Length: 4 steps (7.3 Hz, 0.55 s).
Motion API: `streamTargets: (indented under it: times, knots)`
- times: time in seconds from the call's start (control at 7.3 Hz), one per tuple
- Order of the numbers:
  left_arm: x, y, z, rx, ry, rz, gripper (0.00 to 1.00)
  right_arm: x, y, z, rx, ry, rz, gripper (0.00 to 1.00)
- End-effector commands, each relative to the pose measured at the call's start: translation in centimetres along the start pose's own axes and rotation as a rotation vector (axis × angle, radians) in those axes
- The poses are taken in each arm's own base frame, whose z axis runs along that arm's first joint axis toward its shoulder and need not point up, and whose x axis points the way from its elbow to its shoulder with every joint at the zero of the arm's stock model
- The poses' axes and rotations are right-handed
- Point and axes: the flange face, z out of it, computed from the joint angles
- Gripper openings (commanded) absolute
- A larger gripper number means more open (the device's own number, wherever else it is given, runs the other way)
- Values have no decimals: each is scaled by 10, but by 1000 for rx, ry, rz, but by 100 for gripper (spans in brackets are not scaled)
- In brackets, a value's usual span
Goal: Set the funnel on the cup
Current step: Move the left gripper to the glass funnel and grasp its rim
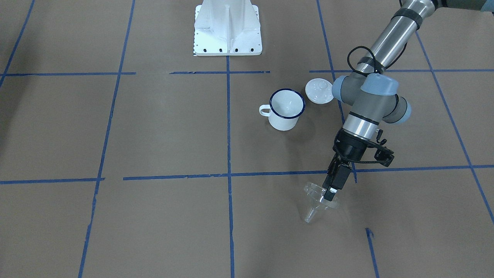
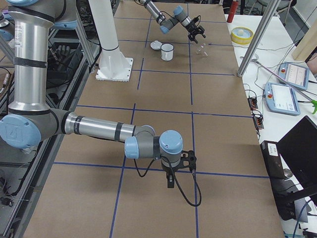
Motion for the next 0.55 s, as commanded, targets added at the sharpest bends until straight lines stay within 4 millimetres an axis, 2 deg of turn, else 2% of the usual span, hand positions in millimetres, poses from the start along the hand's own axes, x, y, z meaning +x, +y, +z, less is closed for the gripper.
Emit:
streamTargets:
  times: [0.0, 0.14, 0.27, 0.41]
  knots:
    - [3, 0, 9, -4, 10, -1, 64, 0, 0, 0, 0, 0, 0, 100]
    - [3, 0, 9, -3, 12, -1, 26, 0, 0, 0, 0, 0, 0, 100]
    - [3, -1, 9, -2, 11, -1, 0, 0, 0, 0, 0, 0, 0, 100]
    - [6, 0, 9, -4, 15, -1, 0, 0, 0, 0, 0, 0, 0, 100]
